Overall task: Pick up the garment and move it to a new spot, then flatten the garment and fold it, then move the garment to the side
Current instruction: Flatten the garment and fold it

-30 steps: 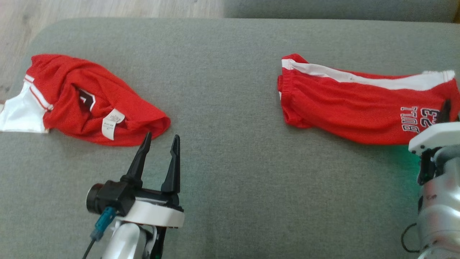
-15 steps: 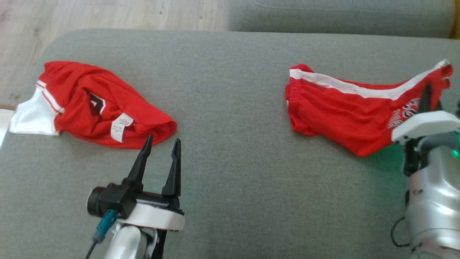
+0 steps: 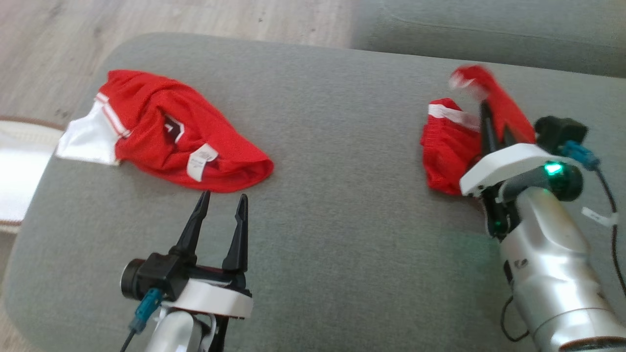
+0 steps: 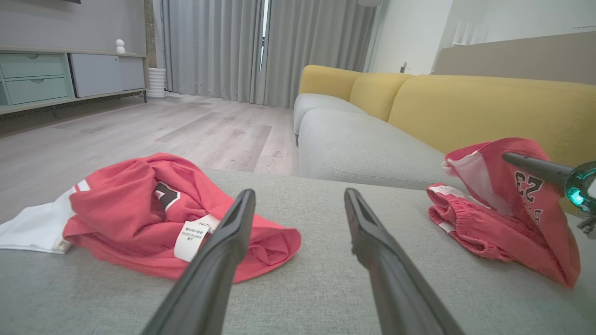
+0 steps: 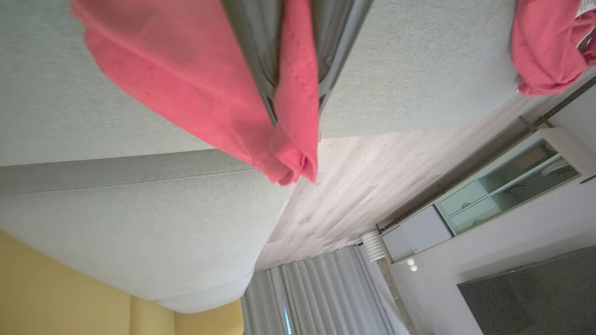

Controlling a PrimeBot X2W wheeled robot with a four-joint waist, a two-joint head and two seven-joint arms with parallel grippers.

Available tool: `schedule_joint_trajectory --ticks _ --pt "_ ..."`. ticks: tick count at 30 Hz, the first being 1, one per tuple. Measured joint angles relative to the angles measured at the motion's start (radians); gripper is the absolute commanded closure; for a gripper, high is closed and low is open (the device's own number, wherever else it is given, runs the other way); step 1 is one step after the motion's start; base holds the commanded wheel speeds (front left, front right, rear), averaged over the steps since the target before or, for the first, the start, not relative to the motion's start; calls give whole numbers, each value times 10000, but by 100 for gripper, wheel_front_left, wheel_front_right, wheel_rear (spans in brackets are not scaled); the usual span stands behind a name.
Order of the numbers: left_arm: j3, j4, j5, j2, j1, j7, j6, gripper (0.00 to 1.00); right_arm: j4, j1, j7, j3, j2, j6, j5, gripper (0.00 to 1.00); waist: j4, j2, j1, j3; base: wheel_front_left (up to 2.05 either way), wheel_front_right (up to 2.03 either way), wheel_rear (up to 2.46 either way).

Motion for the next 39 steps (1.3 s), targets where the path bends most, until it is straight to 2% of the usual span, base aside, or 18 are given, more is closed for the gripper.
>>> schedule_joint_trajectory --ticks 7,12,13,14,18,23,27,29,34,39 --pt "-8 35 -94 0 2 0 31 0 380 34 4 1177 0 0 378 100 511 0 0 99 0 0 0" --pt "-10 44 -100 0 4 0 33 0 688 74 75 1749 -10 0 462 100 598 0 1 146 0 0 0" --pt "-12 46 -100 0 5 0 46 0 750 109 173 1898 -10 0 560 3 594 0 1 145 0 0 0" --pt "-10 46 -102 0 7 0 71 0 803 168 205 2096 -8 0 571 0 576 0 0 142 0 0 0" --pt "-4 79 -111 0 12 0 121 0 784 531 447 3009 -21 0 951 0 420 0 0 115 0 0 0" --pt "67 102 -174 0 55 0 127 0 -313 1038 819 4729 -4 0 1885 0 45 0 0 43 0 0 0" --pt "190 123 -157 0 154 0 123 0 -834 1071 522 4945 10 0 2197 0 -412 0 0 -64 0 0 0" --pt "399 94 -165 0 174 0 128 0 -834 1055 209 4684 13 0 1799 0 -681 0 0 -113 0 0 0" --pt "736 -144 -69 2 177 0 113 0 -1216 1094 -150 2832 -82 0 224 0 -1340 0 0 -189 0 0 0" --pt "984 -575 -15 -2 185 -2 15 0 -3666 2190 -213 610 -123 0 -1684 0 -1891 0 0 -220 0 0 0"
